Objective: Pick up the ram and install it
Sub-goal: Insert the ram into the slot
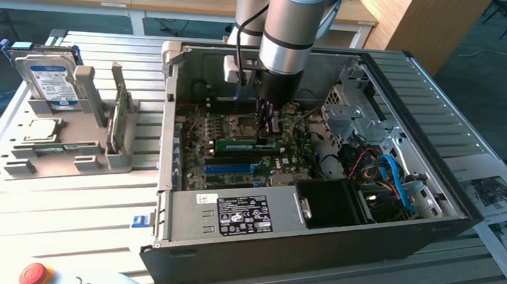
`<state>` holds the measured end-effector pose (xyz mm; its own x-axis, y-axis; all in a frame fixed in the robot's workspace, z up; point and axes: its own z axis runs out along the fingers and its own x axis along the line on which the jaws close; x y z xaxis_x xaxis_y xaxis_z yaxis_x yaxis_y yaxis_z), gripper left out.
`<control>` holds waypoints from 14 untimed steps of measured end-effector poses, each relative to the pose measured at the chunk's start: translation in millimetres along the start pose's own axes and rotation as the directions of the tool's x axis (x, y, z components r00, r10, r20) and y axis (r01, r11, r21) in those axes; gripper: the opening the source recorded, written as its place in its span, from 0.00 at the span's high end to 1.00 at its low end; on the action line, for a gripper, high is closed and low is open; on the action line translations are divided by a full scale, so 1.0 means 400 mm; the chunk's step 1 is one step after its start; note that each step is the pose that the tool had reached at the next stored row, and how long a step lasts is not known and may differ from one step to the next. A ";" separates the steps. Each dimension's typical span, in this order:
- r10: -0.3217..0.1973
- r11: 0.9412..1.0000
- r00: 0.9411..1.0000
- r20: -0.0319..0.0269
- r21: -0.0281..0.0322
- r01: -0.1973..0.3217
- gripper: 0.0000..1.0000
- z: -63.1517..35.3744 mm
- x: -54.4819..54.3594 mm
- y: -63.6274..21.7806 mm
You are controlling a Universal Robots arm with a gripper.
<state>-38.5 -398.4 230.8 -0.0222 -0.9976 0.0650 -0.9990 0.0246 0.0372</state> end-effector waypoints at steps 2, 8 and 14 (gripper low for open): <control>0.000 1.000 1.000 0.000 0.000 0.000 0.89 0.000 0.000 0.000; 0.000 1.000 1.000 0.000 0.000 0.000 0.89 0.000 0.000 0.000; 0.000 1.000 1.000 0.000 0.000 0.000 0.89 0.001 0.000 0.000</control>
<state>-38.5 -398.5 230.5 -0.0222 -0.9976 0.0652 -0.9990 0.0246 0.0372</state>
